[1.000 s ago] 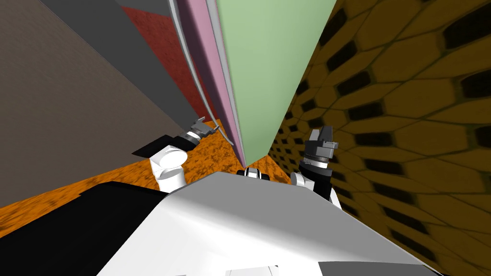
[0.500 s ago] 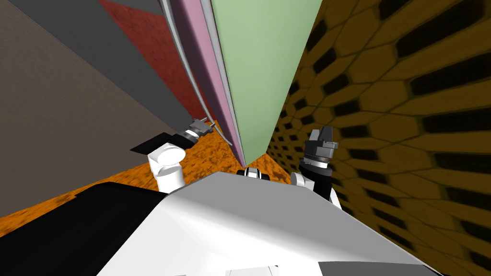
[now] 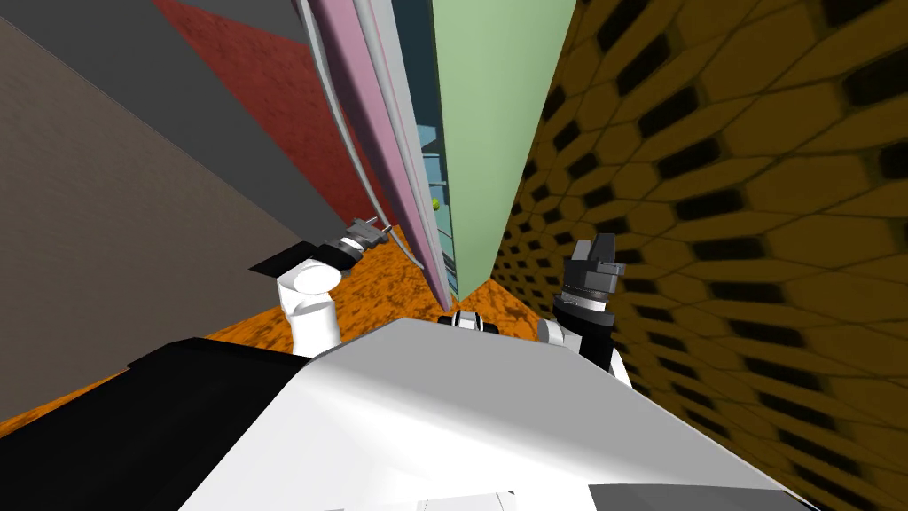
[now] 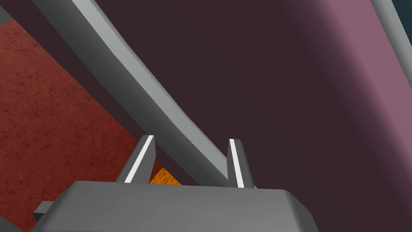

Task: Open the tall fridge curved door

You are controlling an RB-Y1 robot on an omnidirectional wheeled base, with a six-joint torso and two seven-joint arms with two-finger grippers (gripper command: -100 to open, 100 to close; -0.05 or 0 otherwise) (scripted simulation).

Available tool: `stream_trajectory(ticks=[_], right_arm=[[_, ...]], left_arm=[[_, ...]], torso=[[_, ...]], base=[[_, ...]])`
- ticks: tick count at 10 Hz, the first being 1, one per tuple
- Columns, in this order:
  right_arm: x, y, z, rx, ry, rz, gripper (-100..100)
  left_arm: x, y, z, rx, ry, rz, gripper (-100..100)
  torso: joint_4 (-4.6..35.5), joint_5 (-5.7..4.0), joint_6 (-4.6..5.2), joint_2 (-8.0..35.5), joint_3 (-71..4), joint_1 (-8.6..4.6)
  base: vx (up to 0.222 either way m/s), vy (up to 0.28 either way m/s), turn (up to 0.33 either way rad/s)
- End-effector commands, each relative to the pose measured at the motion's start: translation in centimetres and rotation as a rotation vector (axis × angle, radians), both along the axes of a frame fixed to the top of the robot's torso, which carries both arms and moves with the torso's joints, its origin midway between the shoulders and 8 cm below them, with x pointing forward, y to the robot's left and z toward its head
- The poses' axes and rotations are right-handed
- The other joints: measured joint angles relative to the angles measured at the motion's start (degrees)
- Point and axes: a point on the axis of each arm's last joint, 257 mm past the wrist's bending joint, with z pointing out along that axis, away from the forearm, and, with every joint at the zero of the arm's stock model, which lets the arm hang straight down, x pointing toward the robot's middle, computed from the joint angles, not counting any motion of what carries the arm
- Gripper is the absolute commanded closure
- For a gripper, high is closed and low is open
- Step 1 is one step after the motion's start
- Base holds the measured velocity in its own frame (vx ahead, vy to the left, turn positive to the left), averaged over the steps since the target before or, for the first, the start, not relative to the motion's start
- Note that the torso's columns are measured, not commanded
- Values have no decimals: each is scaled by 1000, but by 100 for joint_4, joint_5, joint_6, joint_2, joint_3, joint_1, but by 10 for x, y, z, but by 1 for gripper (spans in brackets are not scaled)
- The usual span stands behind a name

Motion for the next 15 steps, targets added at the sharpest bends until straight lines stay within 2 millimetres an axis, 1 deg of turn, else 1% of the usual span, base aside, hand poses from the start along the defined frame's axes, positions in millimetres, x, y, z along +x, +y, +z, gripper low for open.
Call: stream_trajectory(ticks=[1,2,3,4,5,6,7,8,9,10,11,12,13,14,15], right_arm=[[0,0,0,0,0,0,0],[0,0,0,0,0,0,0],[0,0,0,0,0,0,0],[0,0,0,0,0,0,0],[0,0,0,0,0,0,0],[0,0,0,0,0,0,0],[0,0,0,0,0,0,0],[0,0,0,0,0,0,0],[0,0,0,0,0,0,0],[0,0,0,0,0,0,0],[0,0,0,0,0,0,0],[0,0,0,0,0,0,0],[0,0,0,0,0,0,0],[0,0,0,0,0,0,0],[0,0,0,0,0,0,0]], left_arm=[[10,20,16,44,-37,28,100],[14,31,6,23,-15,42,100],[18,40,-3,5,4,55,100],[20,46,-9,-7,18,63,100],[23,56,18,50,-39,73,100],[27,69,6,26,-12,90,100],[30,80,-6,5,11,105,100],[31,83,-9,-2,18,110,100],[34,95,19,51,-37,125,100],[35,101,13,40,-25,132,100],[37,109,5,24,-8,143,100],[39,118,-5,5,11,156,100],[39,121,-8,1,16,159,100],[41,134,21,48,-40,177,100],[43,143,12,32,-21,189,100]], torso=[[-20,1,17,-27,-15,-20],[1,-23,51,-25,-38,16],[11,-21,39,-5,-26,29],[5,-5,11,-2,-9,26],[-6,6,6,-28,-21,36],[15,-20,45,-29,-46,63],[18,-24,38,-28,-45,65],[5,-11,14,-39,-38,41],[-10,-5,16,-65,-48,26],[15,-32,56,-36,-50,35],[24,-37,46,-18,-36,45],[15,-28,31,-42,-44,41],[-2,-16,18,-67,-54,29],[-14,-8,32,-82,-64,31],[8,-9,57,-31,-44,75]], base=[[-137,85,-203],[-263,124,-414],[-204,111,-274],[-80,90,-43],[-183,122,-309],[-277,167,-414],[-201,127,-176],[-73,59,39],[-203,78,-253],[-279,150,-364],[-182,133,-248],[-65,57,-40],[-10,-8,70],[-208,82,-228],[-348,151,-366]])
